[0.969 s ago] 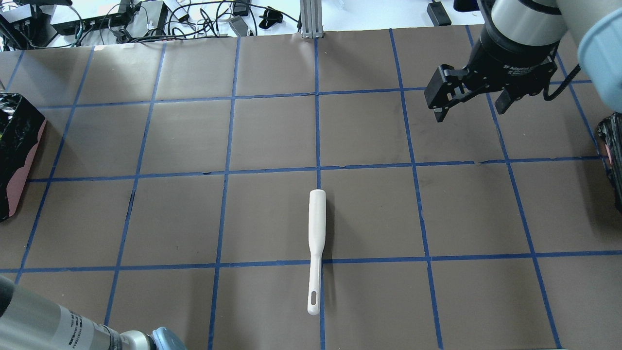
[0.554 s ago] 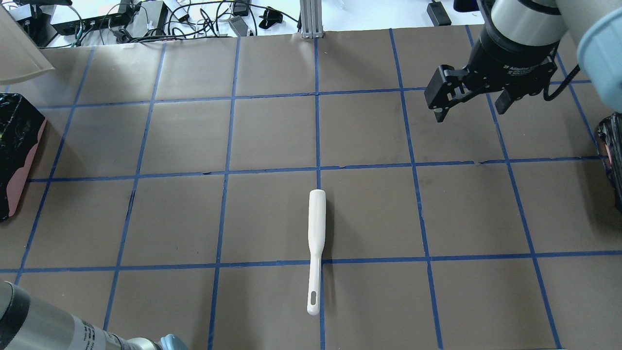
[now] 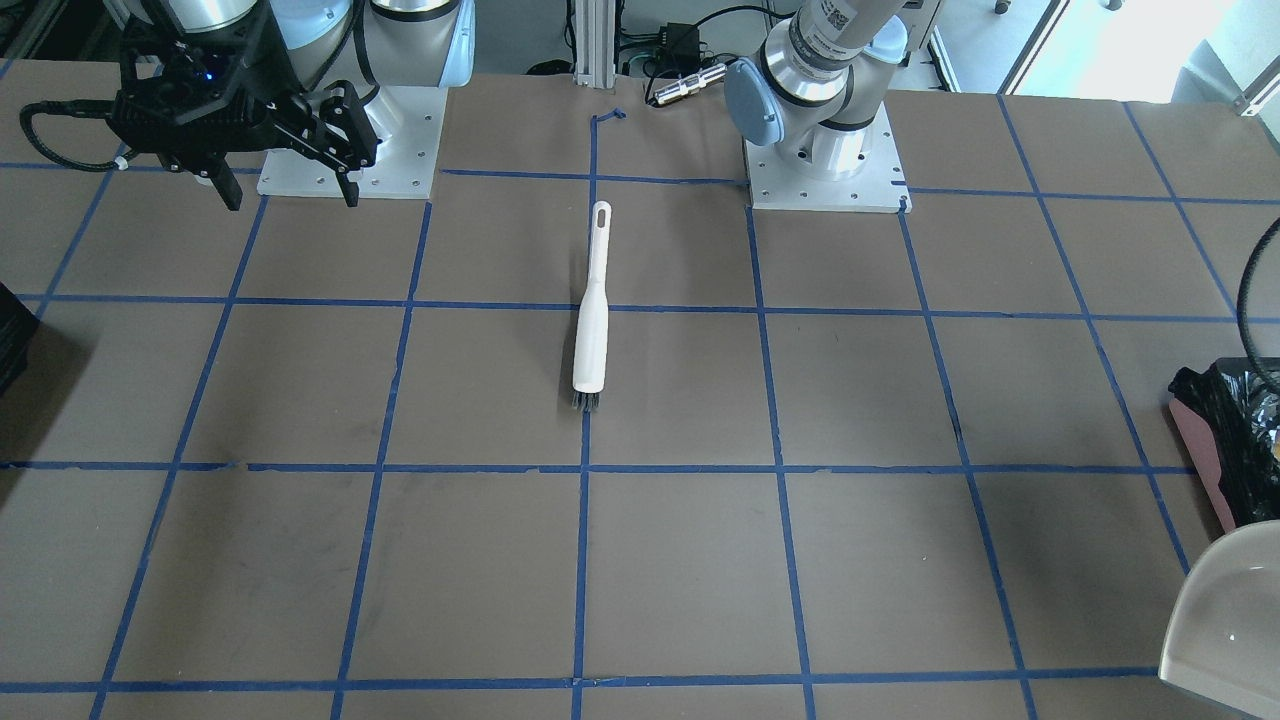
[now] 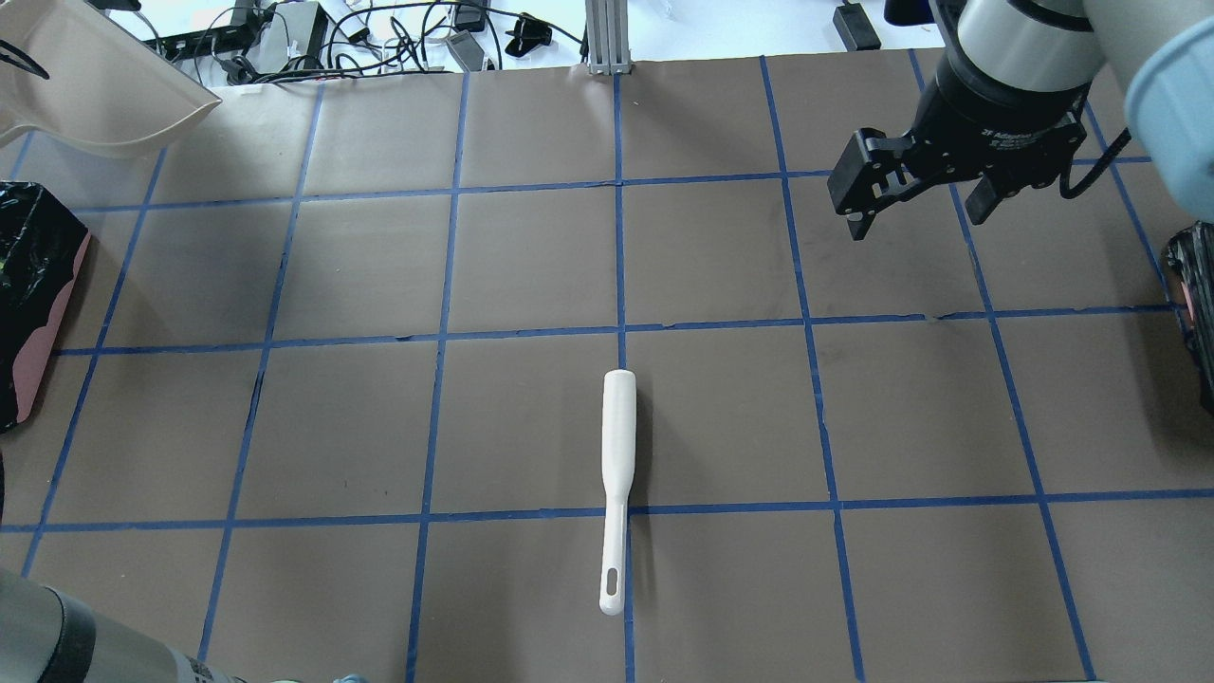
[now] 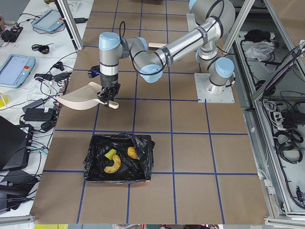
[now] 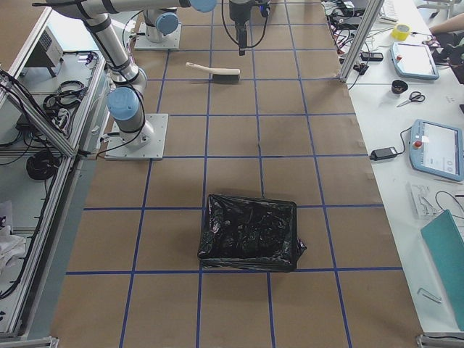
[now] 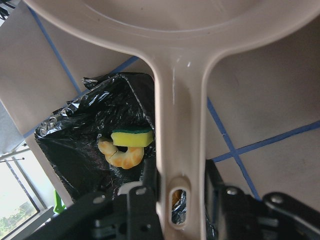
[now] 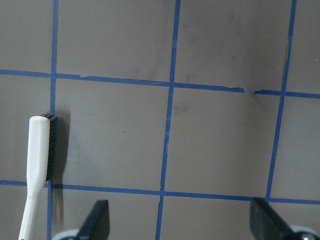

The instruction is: Sweep and dump trash in nearest bin

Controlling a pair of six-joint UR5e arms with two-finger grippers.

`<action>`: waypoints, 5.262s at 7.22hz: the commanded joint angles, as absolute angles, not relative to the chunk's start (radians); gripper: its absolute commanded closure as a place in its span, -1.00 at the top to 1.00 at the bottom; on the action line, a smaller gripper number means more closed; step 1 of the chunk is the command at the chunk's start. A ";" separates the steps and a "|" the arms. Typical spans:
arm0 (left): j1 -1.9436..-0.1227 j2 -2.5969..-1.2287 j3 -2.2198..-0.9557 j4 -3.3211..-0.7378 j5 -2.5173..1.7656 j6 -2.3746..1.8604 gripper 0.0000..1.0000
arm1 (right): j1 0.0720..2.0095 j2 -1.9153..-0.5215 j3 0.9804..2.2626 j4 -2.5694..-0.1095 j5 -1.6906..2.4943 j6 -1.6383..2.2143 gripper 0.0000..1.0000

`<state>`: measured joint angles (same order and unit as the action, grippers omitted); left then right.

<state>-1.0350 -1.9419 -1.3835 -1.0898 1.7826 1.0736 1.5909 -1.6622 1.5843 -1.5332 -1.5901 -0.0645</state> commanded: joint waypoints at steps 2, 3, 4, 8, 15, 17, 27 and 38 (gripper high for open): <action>-1.144 -1.912 -1.497 -1.091 1.779 0.780 -1.00 | 1.594 -1.663 1.585 -1.539 -1.585 -0.063 1.00; -1.210 -1.898 -1.506 -1.104 1.779 0.706 -1.00 | 1.592 -1.661 1.586 -1.534 -1.591 -0.063 1.00; -1.270 -1.884 -1.508 -1.144 1.772 0.583 -1.00 | 1.595 -1.666 1.583 -1.539 -1.585 -0.063 1.00; -1.438 -1.867 -1.502 -1.264 1.622 0.335 -1.00 | 1.595 -1.664 1.586 -1.539 -1.585 -0.061 1.00; -1.682 -1.954 -1.497 -1.272 1.541 0.053 -1.00 | 1.597 -1.664 1.606 -1.543 -1.586 -0.061 1.00; -1.738 -2.002 -1.493 -1.259 1.545 0.017 -1.00 | 1.597 -1.674 1.618 -1.548 -1.586 -0.061 1.00; -1.881 -2.166 -1.450 -1.120 1.499 -0.175 -1.00 | 1.597 -1.680 1.623 -1.548 -1.591 -0.061 1.00; -1.893 -2.141 -1.460 -1.138 1.482 -0.221 0.60 | 1.598 -1.683 1.623 -1.546 -1.589 -0.061 1.00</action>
